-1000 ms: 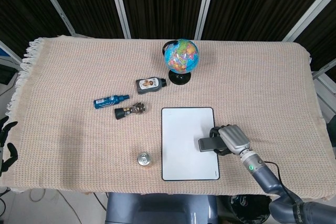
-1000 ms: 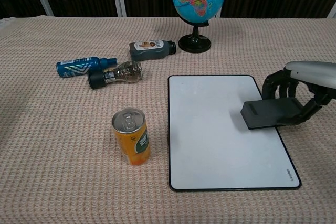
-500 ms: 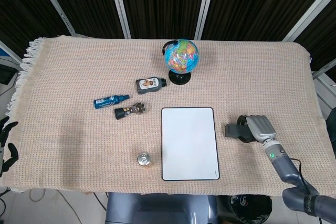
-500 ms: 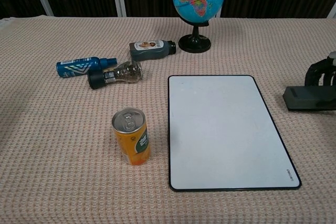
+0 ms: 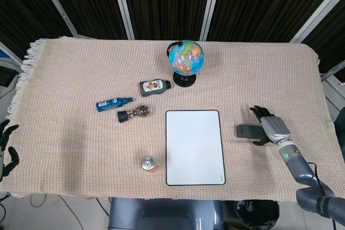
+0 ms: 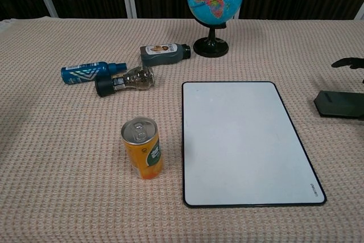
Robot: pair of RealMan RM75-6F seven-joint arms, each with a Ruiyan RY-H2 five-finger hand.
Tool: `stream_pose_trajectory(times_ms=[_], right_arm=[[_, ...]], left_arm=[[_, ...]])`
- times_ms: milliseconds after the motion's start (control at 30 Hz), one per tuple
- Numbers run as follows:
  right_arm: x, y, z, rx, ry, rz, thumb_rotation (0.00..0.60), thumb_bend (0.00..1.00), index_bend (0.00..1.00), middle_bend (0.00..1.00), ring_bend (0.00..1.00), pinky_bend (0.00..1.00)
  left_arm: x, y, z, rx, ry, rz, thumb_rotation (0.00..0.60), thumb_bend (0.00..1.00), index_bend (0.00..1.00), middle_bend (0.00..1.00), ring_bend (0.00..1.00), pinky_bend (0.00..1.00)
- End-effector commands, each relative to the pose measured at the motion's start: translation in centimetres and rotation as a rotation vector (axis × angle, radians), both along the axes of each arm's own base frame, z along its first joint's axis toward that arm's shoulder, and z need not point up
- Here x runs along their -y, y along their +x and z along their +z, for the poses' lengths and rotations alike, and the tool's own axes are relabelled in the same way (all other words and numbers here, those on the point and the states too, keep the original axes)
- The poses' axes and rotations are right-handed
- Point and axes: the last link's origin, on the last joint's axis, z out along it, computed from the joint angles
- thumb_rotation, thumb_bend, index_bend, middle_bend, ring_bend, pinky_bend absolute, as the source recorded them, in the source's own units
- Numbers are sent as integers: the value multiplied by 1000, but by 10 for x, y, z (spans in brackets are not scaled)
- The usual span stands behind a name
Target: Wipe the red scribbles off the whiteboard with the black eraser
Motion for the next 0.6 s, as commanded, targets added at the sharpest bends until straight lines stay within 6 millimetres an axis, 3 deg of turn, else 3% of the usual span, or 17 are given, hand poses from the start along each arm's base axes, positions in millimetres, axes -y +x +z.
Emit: stream_pose_trajectory(times_ms=[33,267,600], right_arm=[[0,8,12,26,-27,12,600,66,0,0,0,169],[-24,20,44,42,-122,66,600,66,0,0,0,169],[-105,26,58,5,-302,141,600,65,0,0,0,168]], left_arm=[[0,0,0,0,0,0,600,742,167,44,0,19],[0,0,0,0,1,-1,600,742,167,44,0,18],[0,1,0,-3,2,-7,600,742,167,44,0,18]])
